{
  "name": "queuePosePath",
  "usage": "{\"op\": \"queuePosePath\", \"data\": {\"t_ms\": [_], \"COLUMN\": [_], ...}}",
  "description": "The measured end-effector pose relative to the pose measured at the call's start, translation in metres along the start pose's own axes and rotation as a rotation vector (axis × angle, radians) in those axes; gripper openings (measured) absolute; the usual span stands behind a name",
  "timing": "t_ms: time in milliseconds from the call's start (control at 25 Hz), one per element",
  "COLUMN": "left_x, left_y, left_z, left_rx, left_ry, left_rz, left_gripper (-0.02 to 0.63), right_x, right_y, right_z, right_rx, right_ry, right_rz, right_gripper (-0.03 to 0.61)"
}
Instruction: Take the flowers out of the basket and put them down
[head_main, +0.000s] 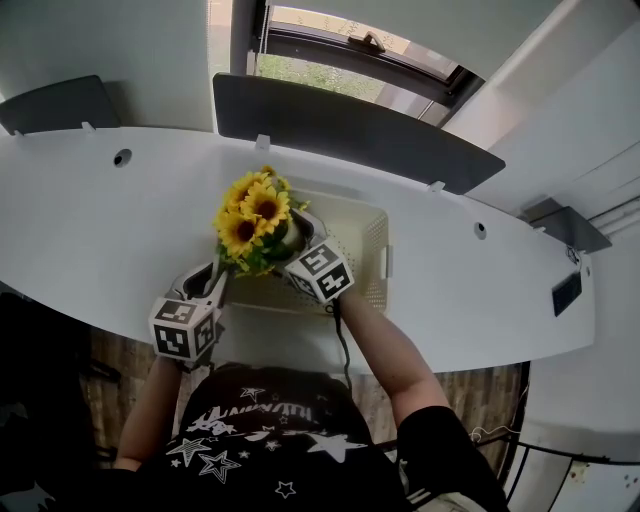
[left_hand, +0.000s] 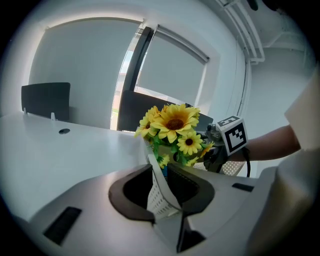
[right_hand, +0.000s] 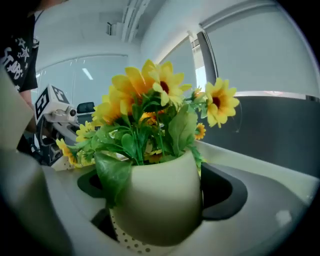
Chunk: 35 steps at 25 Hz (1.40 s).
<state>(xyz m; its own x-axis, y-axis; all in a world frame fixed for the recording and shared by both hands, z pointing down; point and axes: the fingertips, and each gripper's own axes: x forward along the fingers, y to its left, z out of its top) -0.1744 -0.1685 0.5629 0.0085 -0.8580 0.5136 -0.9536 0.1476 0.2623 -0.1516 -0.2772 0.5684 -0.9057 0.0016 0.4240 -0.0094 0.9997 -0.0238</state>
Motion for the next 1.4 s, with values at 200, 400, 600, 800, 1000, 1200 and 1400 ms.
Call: {"op": "queuePosePath", "data": {"t_ms": [200,400,600,800,1000,1200,1400], "left_x": [0.000,0.001,0.002,0.001,0.000,-0.001,-0.014], "left_y": [-0.001,-0.002,-0.002,-0.002,-0.002,0.000,0.015], "left_z": [0.000,0.002,0.003,0.003,0.004,0.015,0.047], "left_rx": [0.013,0.031,0.036,0.068,0.085,0.102,0.143], "left_ry": [0.008,0.016,0.015,0.001,0.001,-0.044,-0.155], "left_rz": [-0.015,-0.032,-0.048,-0.065,-0.091,-0.115,-0.096], "left_gripper": [0.088,0.094,0.098,0.110,0.122,0.154,0.244], "right_x": [-0.011,-0.024,-0.038,-0.055,-0.070,-0.084,-0.100], "right_y": [-0.011,-0.019,-0.024,-0.028,-0.022,-0.015,-0.012], "right_z": [0.009,0.027,0.049,0.071,0.084,0.091,0.090], "right_rx": [0.071,0.116,0.152,0.180,0.156,0.174,0.195], "right_ry": [-0.062,-0.143,-0.223,-0.301,-0.326,-0.360,-0.386], "right_rz": [-0.047,-0.078,-0.100,-0.135,-0.158,-0.197,-0.272], "right_gripper": [0.525,0.525,0.525,0.525,0.525,0.525,0.525]}}
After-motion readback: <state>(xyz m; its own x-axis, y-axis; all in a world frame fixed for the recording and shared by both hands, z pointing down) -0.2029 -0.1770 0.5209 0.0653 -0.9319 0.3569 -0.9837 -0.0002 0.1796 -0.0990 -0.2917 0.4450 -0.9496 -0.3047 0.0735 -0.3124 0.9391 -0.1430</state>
